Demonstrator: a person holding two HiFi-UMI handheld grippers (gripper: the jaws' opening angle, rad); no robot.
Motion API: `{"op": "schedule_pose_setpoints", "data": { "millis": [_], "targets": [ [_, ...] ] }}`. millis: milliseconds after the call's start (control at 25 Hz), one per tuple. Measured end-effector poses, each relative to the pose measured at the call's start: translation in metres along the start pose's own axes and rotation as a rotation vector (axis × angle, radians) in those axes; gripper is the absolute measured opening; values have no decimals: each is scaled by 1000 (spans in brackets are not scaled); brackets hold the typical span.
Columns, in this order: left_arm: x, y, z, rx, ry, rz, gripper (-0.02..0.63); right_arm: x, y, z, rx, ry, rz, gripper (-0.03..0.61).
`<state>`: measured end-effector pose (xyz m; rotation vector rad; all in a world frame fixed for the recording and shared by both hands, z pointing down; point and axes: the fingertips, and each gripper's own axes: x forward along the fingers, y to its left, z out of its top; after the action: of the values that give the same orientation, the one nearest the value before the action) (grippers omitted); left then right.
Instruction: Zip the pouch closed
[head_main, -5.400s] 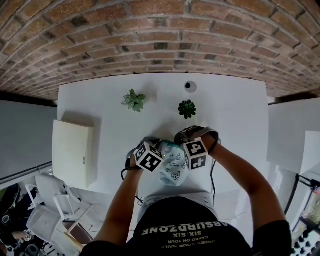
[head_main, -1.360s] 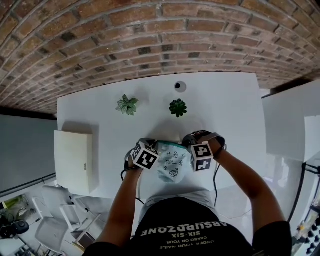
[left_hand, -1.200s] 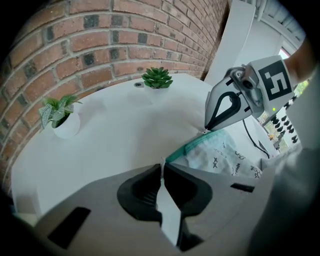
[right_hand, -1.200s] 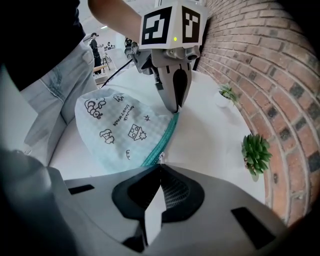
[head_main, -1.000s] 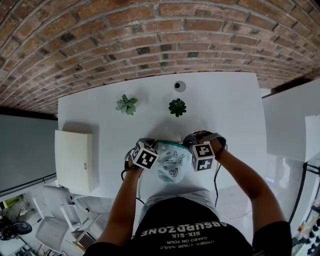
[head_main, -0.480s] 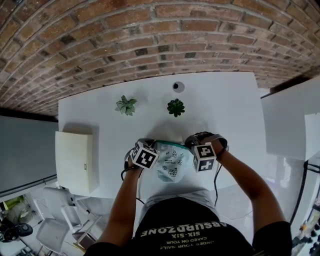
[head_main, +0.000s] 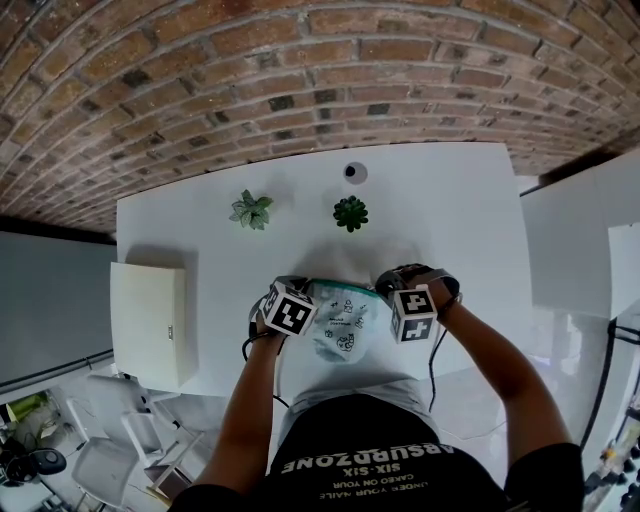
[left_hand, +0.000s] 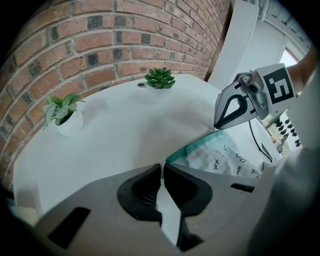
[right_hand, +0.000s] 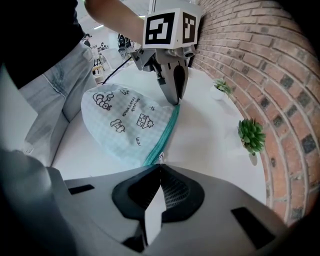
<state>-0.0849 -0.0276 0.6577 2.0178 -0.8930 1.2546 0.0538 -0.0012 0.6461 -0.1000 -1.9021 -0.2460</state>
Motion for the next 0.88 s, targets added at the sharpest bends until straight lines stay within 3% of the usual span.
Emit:
{"op": "schedule_pose_setpoints", "data": {
  "millis": [480,880],
  "targets": [
    [1,1,-1,-11,-14,19,26,-5,10,-17,93,3,-26,0],
    [-5,-3,0,-83,-40,31,27,-3,9,-14,181,-30,-90,0]
  ]
}}
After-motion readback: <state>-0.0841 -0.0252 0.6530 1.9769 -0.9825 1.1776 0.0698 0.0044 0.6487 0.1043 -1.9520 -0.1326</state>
